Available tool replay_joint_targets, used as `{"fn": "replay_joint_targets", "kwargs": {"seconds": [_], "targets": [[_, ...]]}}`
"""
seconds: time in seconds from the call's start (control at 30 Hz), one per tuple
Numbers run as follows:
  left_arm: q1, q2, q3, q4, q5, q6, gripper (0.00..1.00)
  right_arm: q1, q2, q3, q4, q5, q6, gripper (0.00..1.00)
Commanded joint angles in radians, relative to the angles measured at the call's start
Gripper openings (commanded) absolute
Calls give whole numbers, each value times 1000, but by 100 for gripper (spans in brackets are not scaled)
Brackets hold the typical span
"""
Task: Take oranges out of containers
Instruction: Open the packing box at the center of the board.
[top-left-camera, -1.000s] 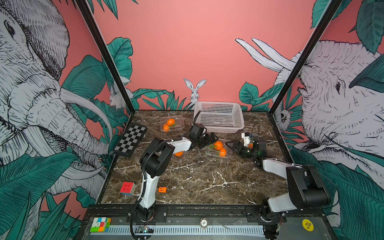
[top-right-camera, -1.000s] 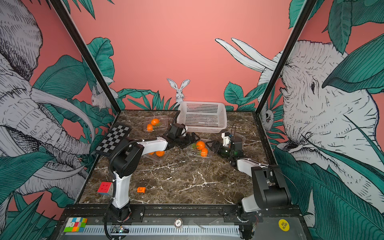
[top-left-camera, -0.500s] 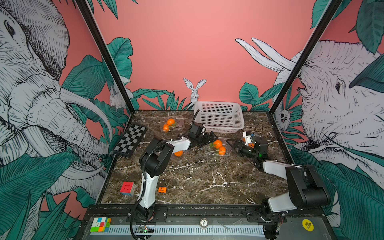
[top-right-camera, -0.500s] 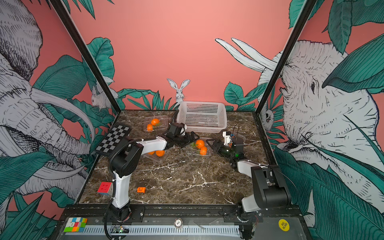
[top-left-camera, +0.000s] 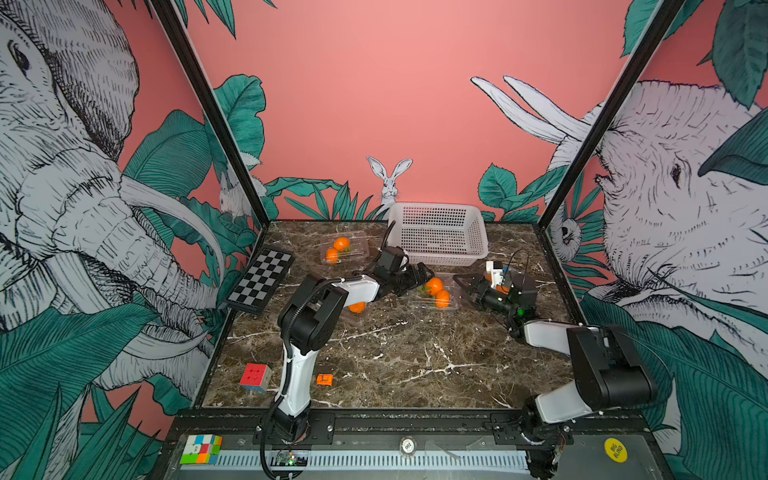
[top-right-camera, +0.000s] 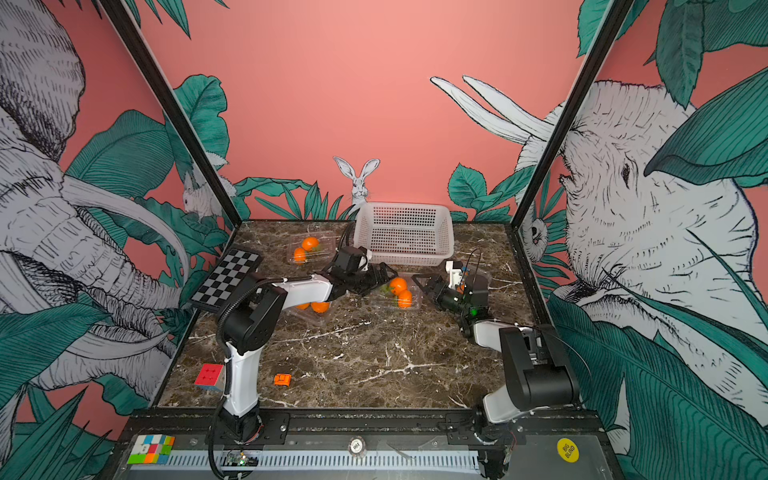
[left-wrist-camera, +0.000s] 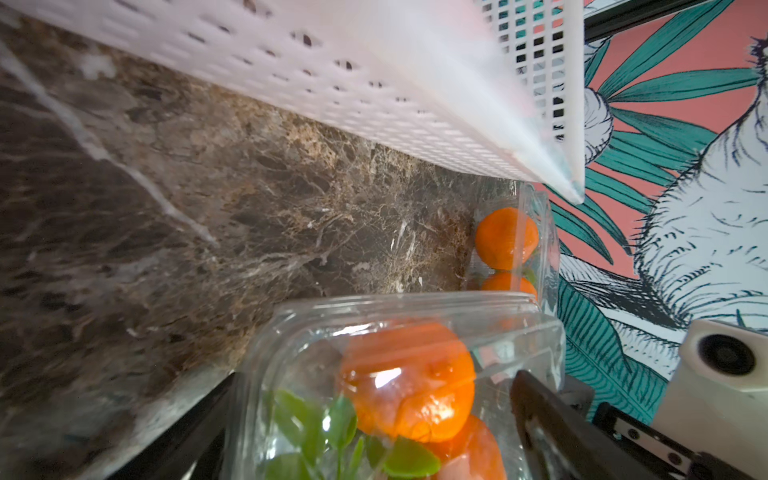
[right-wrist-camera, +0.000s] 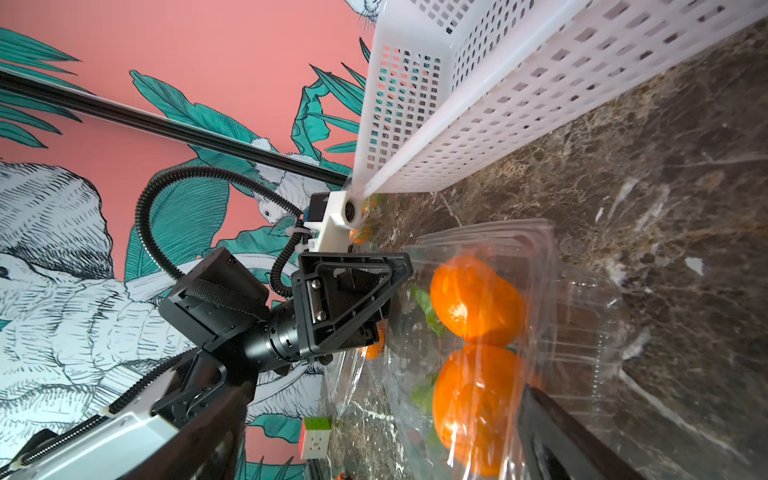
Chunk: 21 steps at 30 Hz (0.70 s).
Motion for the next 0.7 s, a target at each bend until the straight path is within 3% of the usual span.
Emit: {"fn": "replay_joint_targets", "kwargs": {"seconds": [0.0,0.67], "targets": [[4,-35,-8,50,18,-27,99,-1,31,7,91,-29,74,99],[4,-15,-14,98,26,-63,99,50,115,36,208,-57,210,97]]}}
